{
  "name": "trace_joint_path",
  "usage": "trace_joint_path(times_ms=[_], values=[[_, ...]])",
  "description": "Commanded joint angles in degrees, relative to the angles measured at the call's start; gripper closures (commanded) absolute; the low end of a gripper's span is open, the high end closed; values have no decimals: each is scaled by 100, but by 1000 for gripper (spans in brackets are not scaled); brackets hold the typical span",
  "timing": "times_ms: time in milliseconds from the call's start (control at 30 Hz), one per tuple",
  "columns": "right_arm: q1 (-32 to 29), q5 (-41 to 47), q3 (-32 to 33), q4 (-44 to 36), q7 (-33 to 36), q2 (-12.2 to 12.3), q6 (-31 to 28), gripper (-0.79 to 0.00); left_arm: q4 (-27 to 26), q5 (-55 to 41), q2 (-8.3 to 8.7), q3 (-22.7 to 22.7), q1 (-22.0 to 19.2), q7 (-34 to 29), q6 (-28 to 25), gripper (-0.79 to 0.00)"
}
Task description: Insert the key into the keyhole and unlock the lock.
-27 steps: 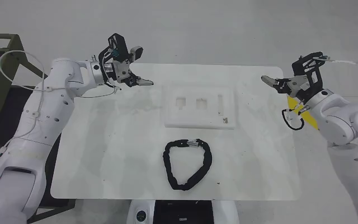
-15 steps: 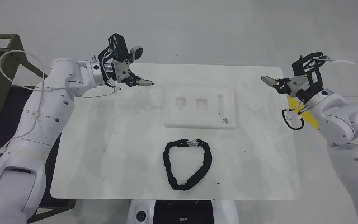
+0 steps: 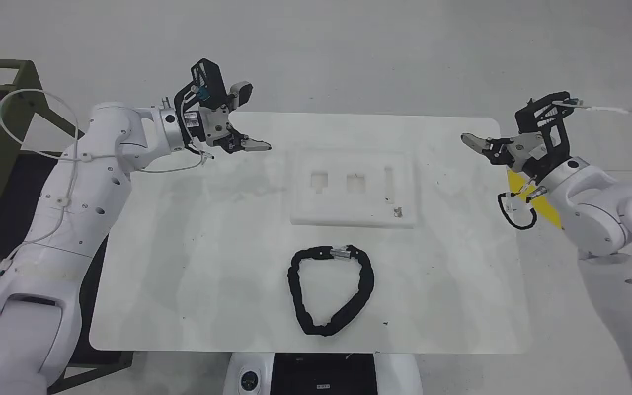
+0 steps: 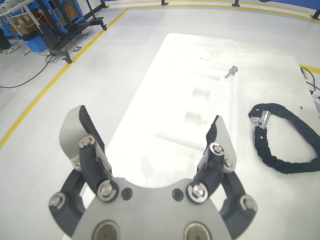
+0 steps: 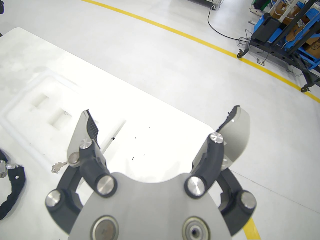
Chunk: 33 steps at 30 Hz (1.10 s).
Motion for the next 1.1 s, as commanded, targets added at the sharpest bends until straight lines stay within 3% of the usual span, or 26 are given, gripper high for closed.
trace_joint_path(times_ms=[0, 100, 233, 533, 767, 1067], values=[[-14, 17, -6, 13, 3, -3, 13, -785, 0, -1, 0, 0, 0, 0, 0, -785], [-65, 420, -20, 23, 144, -36, 190, -785, 0, -1, 0, 0, 0, 0, 0, -785], [-101, 1000, -79, -170, 893, -61, 453, -785, 0, -1, 0, 0, 0, 0, 0, -785], [-634, 1973, -373, -1256, 2155, -138, 1705, -785, 0, -1, 0, 0, 0, 0, 0, -785], [-666, 2686, -551, -1549, 2801, -204, 2669, -785, 0, -1, 0, 0, 0, 0, 0, -785], [-495, 2785, -895, -1473, 2829, -285, 2976, -785, 0, -1, 0, 0, 0, 0, 0, -785]])
